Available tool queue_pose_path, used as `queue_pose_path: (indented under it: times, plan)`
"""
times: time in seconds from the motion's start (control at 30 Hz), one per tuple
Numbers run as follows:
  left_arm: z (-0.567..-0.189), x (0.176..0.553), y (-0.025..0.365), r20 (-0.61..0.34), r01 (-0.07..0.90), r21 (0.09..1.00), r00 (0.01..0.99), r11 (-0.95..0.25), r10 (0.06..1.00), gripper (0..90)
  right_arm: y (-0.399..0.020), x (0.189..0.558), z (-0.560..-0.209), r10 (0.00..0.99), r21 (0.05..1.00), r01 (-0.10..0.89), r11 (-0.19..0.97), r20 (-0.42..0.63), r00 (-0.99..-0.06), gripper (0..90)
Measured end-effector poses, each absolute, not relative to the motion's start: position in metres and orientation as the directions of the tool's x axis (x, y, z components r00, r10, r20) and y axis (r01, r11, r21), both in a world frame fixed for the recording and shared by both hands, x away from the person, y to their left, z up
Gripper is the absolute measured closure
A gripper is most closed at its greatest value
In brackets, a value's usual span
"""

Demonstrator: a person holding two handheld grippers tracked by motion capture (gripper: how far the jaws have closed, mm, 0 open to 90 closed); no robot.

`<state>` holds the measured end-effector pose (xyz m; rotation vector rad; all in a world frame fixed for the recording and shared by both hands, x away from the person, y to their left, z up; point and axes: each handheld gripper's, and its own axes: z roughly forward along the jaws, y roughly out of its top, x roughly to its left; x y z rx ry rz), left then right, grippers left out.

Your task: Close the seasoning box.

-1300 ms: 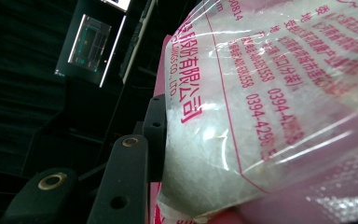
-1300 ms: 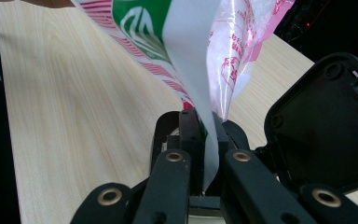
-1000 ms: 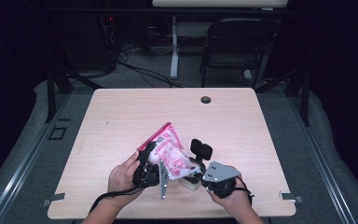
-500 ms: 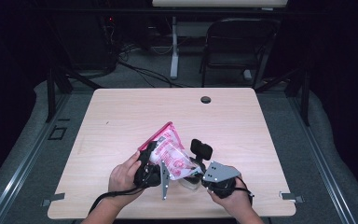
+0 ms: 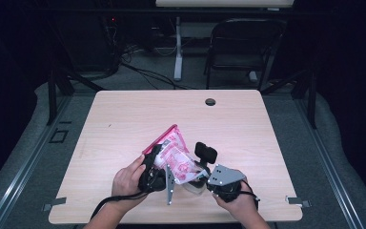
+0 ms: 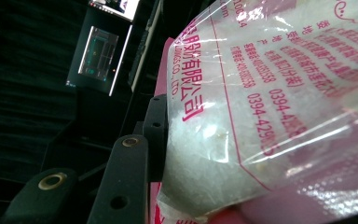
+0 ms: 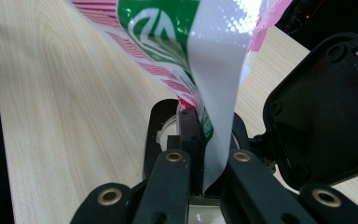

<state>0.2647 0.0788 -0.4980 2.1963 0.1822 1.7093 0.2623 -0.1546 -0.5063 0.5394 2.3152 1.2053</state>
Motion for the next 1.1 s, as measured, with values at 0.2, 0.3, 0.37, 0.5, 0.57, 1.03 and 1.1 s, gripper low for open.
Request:
queue_pose_path:
  times: [0.2, 0.3, 0.37, 0.5, 0.57, 1.03, 1.1]
  plan:
    - [-0.4976, 0.2645, 0.0779, 0.913, -0.117, 0.353, 0.262, -0.928, 0.314, 67.3, -0.1552, 0.2625, -0.5066, 0.54, 0.834, 0.127, 0.537, -0.224, -0.811, 90.0]
    - [-0.4976, 0.2645, 0.0775, 0.913, -0.118, 0.353, 0.261, -0.928, 0.314, 67.3, -0.1555, 0.2626, -0.5068, 0.541, 0.833, 0.128, 0.538, -0.225, -0.81, 90.0]
    - [-0.4975, 0.2646, 0.0772, 0.913, -0.118, 0.353, 0.262, -0.928, 0.314, 67.3, -0.1558, 0.2629, -0.507, 0.542, 0.834, 0.13, 0.536, -0.222, -0.811, 90.0]
    - [-0.4968, 0.2644, 0.0768, 0.913, -0.118, 0.352, 0.262, -0.928, 0.313, 67.3, -0.1559, 0.2632, -0.5072, 0.542, 0.834, 0.13, 0.536, -0.222, -0.81, 90.0]
    - [-0.4965, 0.2642, 0.0765, 0.913, -0.118, 0.351, 0.262, -0.929, 0.311, 67.3, -0.1559, 0.2632, -0.5074, 0.542, 0.834, 0.13, 0.536, -0.222, -0.81, 90.0]
    - [-0.4948, 0.2638, 0.074, 0.918, -0.125, 0.342, 0.255, -0.931, 0.303, 67.3, -0.1567, 0.264, -0.5083, 0.546, 0.836, 0.135, 0.532, -0.217, -0.809, 90.0]
    - [-0.4948, 0.2635, 0.0736, 0.922, -0.13, 0.338, 0.247, -0.932, 0.299, 67.3, -0.157, 0.2641, -0.5083, 0.545, 0.834, 0.135, 0.534, -0.218, -0.809, 90.0]
